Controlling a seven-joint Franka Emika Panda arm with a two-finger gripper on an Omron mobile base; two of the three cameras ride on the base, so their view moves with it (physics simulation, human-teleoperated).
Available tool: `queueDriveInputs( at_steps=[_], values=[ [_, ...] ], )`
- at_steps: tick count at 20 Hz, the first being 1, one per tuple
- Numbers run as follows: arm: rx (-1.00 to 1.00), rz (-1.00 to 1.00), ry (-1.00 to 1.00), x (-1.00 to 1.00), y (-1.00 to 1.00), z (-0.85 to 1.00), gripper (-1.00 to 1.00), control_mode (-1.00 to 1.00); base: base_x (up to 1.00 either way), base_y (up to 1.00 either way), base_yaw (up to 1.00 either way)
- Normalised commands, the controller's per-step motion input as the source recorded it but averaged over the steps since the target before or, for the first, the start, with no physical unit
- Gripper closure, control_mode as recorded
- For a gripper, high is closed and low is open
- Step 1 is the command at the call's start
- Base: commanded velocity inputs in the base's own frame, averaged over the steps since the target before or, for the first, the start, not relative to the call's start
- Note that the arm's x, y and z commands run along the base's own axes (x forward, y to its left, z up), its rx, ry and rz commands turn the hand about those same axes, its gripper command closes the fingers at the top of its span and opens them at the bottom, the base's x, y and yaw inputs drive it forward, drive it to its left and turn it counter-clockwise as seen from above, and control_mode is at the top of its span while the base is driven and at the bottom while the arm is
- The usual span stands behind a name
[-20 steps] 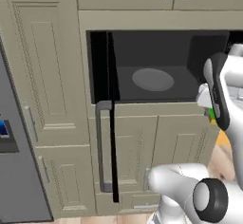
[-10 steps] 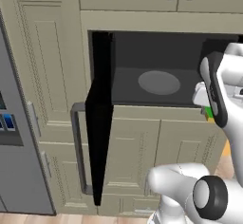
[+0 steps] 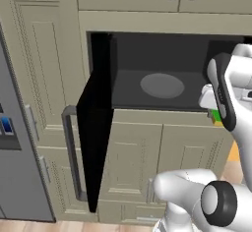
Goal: Place the sponge inside the microwave to prepare for sanitizing.
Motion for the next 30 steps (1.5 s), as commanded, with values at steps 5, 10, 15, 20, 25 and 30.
queueDriveInputs(
  at_steps=[5, 10, 15, 20, 25, 30],
  values=[
    [0.0, 0.0, 0.0, 0.0, 0.0, 0.0, 1.0, 1.0, 0.35, 0.29, -0.25],
    [0.0, 0.0, 0.0, 0.0, 0.0, 0.0, 1.0, 1.0, 0.48, 0.1, -0.25],
    [0.0, 0.0, 0.0, 0.0, 0.0, 0.0, 1.0, 1.0, 0.5, 0.1, -0.15],
    [0.0, 0.0, 0.0, 0.0, 0.0, 0.0, 1.0, 1.0, 0.33, 0.09, -0.07],
    [0.0, 0.0, 0.0, 0.0, 0.0, 0.0, 1.0, 1.0, 0.07, 0.01, 0.0],
    [0.0, 0.0, 0.0, 0.0, 0.0, 0.0, 1.0, 1.0, 0.0, 0.0, 0.0]
  ],
)
